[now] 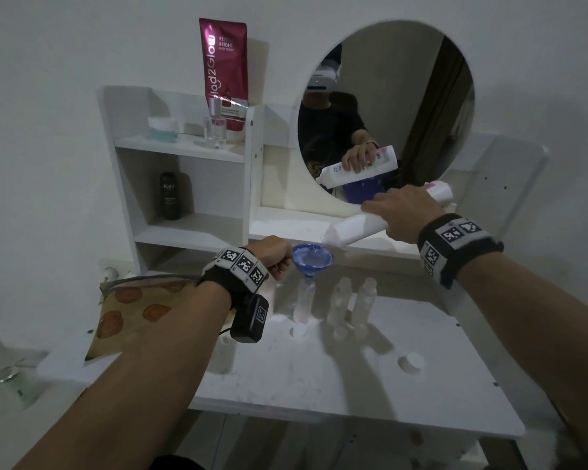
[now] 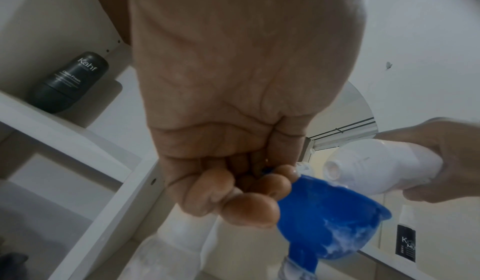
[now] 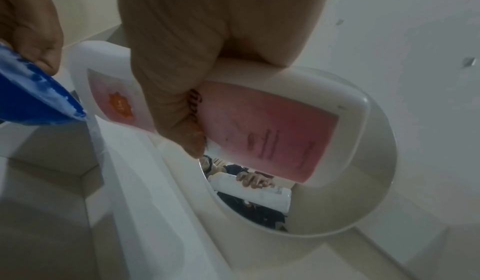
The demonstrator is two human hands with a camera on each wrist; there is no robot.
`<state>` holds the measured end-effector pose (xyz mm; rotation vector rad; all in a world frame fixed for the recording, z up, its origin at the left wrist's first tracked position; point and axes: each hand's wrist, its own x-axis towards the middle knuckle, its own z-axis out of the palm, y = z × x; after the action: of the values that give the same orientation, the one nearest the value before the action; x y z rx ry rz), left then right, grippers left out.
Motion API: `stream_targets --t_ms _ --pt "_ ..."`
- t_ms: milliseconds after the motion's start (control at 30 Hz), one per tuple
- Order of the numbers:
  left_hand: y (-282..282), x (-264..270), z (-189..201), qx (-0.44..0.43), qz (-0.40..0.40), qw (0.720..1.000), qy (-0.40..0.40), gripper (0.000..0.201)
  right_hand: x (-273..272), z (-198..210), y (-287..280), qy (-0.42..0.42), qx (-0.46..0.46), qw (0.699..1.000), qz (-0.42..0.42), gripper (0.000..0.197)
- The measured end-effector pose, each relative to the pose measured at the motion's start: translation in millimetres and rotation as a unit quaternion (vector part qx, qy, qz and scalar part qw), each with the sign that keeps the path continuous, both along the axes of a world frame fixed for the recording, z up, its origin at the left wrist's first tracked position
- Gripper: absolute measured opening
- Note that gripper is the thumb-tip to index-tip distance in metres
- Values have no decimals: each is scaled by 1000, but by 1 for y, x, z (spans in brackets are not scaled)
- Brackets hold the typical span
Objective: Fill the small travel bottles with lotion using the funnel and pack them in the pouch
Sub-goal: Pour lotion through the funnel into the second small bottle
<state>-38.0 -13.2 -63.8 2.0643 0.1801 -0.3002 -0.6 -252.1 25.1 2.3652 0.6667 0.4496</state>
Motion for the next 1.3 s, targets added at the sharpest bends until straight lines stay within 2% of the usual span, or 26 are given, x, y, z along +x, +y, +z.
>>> stream_targets --t_ms 367,667,1300 --pt "4 -5 3 -3 11 1000 18 17 -11 25 18 -21 -75 997 7 52" --pt "-1 -5 5 -24 29 999 19 24 -17 30 27 -29 -120 992 14 52" --pt "-4 -4 5 -51 44 997 22 24 -21 37 44 -11 -144 989 16 50"
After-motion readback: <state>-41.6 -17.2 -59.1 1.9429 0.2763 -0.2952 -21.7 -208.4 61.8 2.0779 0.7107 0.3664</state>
